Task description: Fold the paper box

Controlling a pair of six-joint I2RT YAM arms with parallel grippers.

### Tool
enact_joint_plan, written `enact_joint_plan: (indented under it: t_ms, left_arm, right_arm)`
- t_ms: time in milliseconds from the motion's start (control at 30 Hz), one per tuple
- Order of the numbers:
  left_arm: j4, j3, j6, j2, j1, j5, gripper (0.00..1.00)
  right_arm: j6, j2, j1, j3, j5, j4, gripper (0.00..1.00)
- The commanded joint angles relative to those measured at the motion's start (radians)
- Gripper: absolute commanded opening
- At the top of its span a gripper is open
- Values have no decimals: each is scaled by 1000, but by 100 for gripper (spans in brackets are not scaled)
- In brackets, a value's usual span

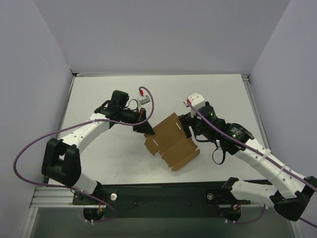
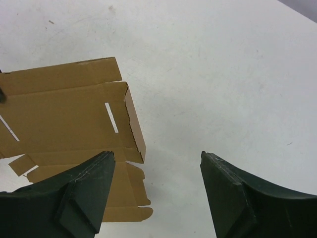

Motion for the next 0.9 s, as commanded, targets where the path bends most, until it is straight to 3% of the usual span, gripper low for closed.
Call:
enact_joint_plan:
  t_ms: [0,433,633,800,867]
  left_arm:
    - [-43,45,70,-42,-3,54,0]
    - [-52,45,79,-36,-12,63,0]
    - [-54,44,85,-40,-17,70,0]
    - [-45,44,88,-45,-20,66,0]
    - [-29,41,84,-46,-22,59,0]
  right_arm:
    - [-27,29,-1,5,-10,-35,70]
    - [-73,115,12,-10,-26,49,59]
    - [-81,127,10,-27,-53,78,38]
    - [-76,136,12,-39,-74,81,29]
    - [-69,135,12,-47,-85,86,11]
